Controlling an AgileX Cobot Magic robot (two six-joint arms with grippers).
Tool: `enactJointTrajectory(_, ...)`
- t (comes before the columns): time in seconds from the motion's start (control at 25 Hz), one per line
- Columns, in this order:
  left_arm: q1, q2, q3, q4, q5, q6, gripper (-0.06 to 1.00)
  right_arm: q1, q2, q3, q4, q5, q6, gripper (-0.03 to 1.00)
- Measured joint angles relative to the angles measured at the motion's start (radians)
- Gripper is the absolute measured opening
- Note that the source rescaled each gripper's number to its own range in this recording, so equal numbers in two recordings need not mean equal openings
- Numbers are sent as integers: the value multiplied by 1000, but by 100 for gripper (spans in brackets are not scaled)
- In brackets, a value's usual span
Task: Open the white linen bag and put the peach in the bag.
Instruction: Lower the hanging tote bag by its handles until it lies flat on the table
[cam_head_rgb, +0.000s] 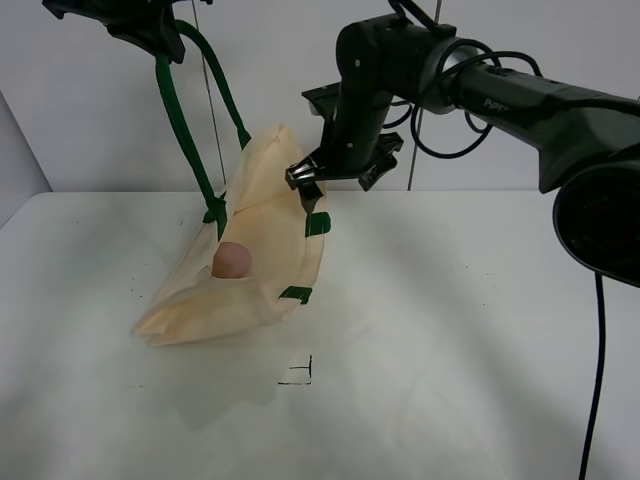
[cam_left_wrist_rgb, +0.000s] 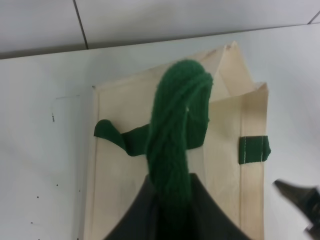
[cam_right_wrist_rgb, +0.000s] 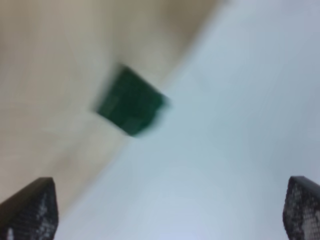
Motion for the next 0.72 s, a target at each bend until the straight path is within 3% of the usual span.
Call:
enactJointTrajectory(0.48, 0, 0, 0, 0, 0, 0, 0, -382, 0, 0, 6, 49, 4, 100)
enactJointTrajectory(0.72, 0, 0, 0, 0, 0, 0, 0, -477, 0, 0, 52, 50, -13, 100)
